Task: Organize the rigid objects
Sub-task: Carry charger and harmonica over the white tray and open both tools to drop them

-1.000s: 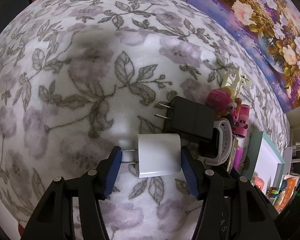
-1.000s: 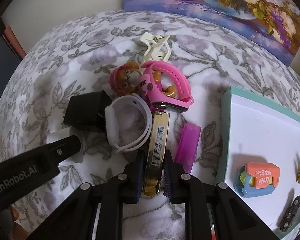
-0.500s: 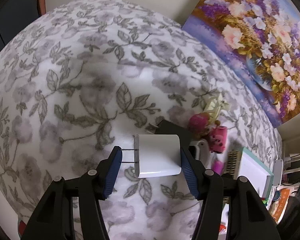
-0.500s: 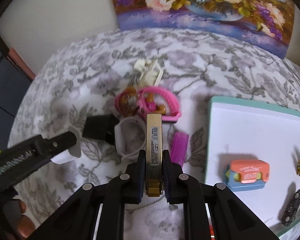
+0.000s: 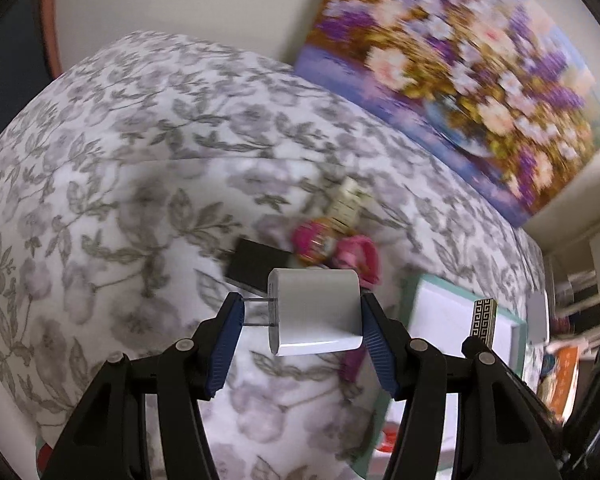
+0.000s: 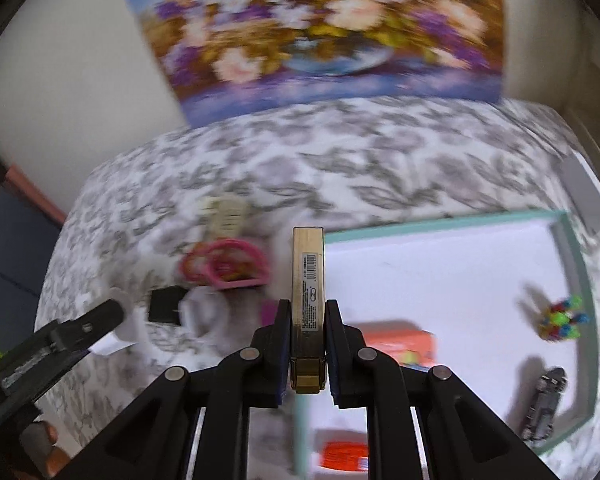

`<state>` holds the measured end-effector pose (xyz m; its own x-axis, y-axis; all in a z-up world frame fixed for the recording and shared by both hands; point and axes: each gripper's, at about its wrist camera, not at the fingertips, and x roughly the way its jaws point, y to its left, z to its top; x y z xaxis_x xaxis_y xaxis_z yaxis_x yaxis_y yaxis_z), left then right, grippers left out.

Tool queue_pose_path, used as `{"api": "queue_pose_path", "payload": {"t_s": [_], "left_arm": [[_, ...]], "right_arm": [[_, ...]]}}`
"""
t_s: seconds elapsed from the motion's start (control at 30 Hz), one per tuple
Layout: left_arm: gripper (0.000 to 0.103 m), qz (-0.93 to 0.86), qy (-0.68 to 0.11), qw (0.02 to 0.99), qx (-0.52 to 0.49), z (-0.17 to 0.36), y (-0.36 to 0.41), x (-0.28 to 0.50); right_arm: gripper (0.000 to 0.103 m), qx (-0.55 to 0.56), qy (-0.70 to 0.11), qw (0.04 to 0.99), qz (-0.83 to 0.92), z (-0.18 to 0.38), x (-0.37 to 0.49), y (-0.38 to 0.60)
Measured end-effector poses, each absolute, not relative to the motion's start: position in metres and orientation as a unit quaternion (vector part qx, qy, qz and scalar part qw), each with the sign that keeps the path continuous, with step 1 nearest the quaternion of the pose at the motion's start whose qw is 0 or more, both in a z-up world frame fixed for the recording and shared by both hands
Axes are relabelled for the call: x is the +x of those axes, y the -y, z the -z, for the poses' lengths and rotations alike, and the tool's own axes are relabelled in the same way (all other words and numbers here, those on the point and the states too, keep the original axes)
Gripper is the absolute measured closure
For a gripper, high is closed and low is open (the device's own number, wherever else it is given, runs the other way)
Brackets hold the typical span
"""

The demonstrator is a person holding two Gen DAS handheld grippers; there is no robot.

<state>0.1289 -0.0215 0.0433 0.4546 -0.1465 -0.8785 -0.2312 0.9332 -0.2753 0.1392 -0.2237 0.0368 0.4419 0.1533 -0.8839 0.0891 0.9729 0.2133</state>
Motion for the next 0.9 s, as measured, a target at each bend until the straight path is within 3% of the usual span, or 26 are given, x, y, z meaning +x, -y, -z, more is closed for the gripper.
{"api": "queue_pose_path", "payload": {"t_s": [0.5, 0.9], "left_arm": [[0.042, 0.078, -0.548, 0.83, -0.076, -0.041, 0.136, 0.101], [0.042, 0.116, -0.591, 0.798, -0.01, -0.007, 0.194, 0.09]], "right_arm": [[0.087, 0.163, -0.545, 0.817, 0.093, -0.032, 0.09, 0.339], [0.086, 0.162, -0.564, 0.804, 0.096, -0.015, 0.081, 0.361]]}}
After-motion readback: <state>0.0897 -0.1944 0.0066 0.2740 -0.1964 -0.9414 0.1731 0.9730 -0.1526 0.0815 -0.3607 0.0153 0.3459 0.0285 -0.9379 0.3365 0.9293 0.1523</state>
